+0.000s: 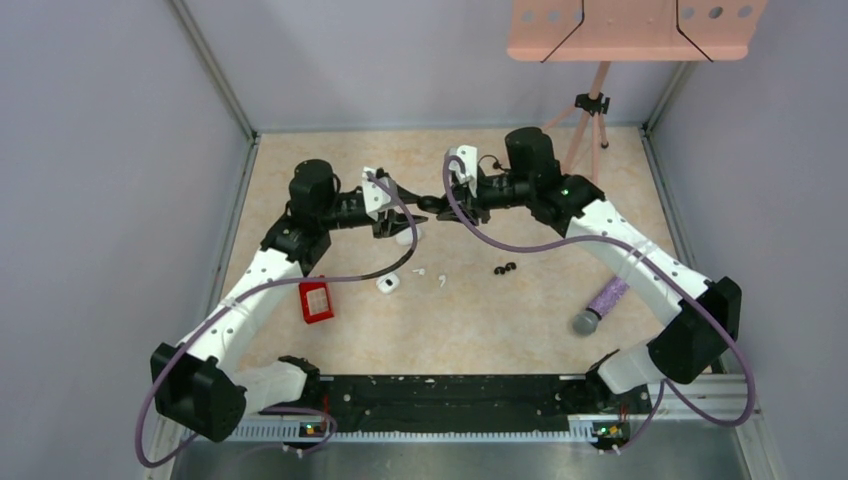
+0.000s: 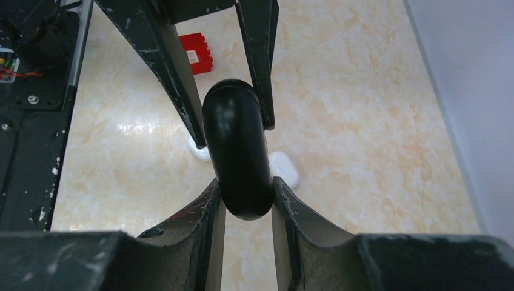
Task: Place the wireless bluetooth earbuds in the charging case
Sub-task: Pick up the charging case at the center of the board.
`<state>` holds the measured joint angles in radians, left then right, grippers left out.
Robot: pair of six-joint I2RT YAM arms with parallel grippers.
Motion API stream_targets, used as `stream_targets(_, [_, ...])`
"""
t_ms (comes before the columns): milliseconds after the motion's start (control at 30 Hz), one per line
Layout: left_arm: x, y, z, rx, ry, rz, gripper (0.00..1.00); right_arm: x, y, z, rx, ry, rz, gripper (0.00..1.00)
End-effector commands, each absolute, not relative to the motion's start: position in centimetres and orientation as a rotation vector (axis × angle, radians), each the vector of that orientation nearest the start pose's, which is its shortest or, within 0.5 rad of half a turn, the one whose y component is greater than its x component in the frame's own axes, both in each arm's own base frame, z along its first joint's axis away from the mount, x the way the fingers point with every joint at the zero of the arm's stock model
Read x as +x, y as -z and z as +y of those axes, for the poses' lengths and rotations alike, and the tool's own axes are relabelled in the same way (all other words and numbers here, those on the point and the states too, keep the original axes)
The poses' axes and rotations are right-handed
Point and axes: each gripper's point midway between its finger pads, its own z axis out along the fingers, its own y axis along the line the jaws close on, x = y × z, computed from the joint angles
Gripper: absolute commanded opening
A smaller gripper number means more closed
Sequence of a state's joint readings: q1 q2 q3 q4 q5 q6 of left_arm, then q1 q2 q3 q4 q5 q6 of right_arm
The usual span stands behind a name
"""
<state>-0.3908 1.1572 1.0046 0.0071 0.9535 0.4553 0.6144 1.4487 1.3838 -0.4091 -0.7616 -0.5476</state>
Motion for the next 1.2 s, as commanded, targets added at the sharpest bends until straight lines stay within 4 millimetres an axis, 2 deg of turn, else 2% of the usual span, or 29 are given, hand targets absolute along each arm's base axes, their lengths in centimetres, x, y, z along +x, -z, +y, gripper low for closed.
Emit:
stream_targets(0, [26.7, -31.4, -25.8, 1.321, 0.808, 1.154, 0.43, 27.5, -31.8, 33.2, -1.508, -0.742, 1.221, 0.19])
stream_targets(433, [26.6, -32.2, -26.1, 1.304, 0.829, 1.135, 0.49, 26.9, -31.0, 33.8, -1.556, -0.72, 1.213, 0.18])
stream_targets(800, [26.8, -32.1, -26.2, 1.305, 0.837, 1.141, 0.41, 27.1, -30.9, 33.8, -1.555, -0.709, 1.225, 0.18])
stream_targets(1067, [26.9, -31.9, -26.2, 1.304, 0.837, 1.155, 0.43, 27.4, -30.8, 33.8, -1.56, -0.673, 1.249, 0.18])
stream_targets(1167, [27.2, -31.7, -26.2, 1.307, 0.826, 1.164, 0.4, 27.5, -30.8, 33.7, -1.571, -0.66, 1.254, 0.18])
